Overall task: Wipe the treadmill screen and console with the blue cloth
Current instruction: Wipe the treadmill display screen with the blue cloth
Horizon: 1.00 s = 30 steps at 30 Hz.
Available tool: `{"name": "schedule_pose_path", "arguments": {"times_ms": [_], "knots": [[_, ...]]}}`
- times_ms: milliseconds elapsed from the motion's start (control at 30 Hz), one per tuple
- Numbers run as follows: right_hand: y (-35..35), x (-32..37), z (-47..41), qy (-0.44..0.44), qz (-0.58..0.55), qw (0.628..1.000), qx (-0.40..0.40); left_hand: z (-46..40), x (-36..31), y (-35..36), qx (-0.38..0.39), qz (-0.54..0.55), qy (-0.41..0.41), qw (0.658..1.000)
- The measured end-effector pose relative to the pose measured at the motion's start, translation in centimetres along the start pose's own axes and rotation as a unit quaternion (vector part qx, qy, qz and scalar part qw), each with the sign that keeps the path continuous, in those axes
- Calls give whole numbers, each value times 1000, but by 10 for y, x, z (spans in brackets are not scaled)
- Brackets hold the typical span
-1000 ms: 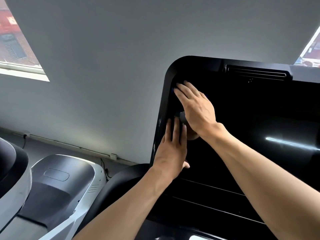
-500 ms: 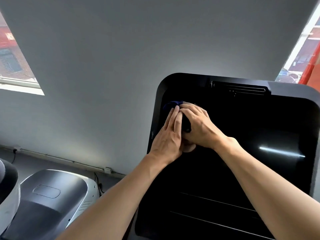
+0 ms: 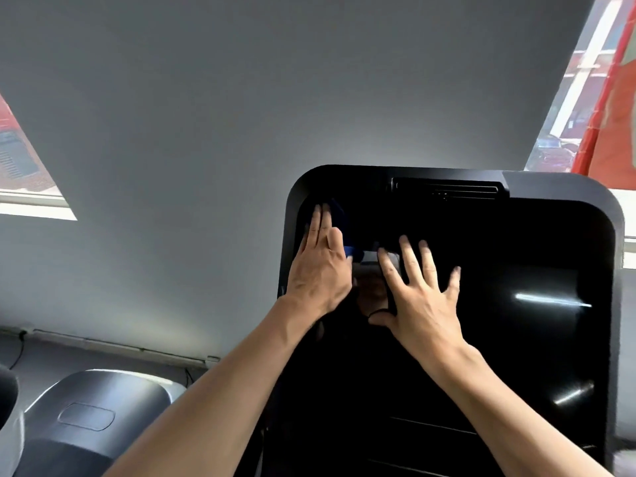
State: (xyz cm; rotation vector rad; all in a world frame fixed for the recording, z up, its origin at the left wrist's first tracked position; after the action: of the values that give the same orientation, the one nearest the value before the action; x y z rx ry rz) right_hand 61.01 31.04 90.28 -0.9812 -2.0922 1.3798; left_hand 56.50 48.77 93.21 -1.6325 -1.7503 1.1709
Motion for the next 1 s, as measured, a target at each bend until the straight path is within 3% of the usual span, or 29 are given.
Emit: {"name": "schedule_pose_path", "arguments": {"times_ms": [167,367,467,567,667,800,900,1000], "knots": [[7,-3,6,9,-16,1000,-16,35,0,13,19,-17,72,997],[14,-10,13,-2,-63,994,-89,4,5,6,-12,-82,2,997],[18,-19,28,40,-65,989,-129,6,-22,22,-18,-72,49,996],[23,-24,44,124,-47,985,-114,26,-22,29,8,-89,111,990],[28,-29,52,170,-35,982,-80,19,0,17,-7,-115,71,991],[34,-33,56,147,2,987,-69,-1,-20,18,-28,-113,21,993],[36,-36,57,144,-6,987,-73,15,-48,35,-4,-131,93,987],[36,-38,61,136,-12,988,-78,33,-35,30,31,-149,132,980]]}}
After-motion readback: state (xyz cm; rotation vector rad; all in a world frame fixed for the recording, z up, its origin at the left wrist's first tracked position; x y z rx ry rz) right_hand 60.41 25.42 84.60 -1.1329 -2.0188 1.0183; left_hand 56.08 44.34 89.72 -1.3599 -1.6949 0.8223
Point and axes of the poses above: each hand's wrist, its own z-axis away from the middle knuckle, its own y-axis out of the palm, x = y × z, the point moved 1 cm from there along -z, towards the middle knuckle, and after that the axes turned 2 degrees about -y, right-handed, at the moved point
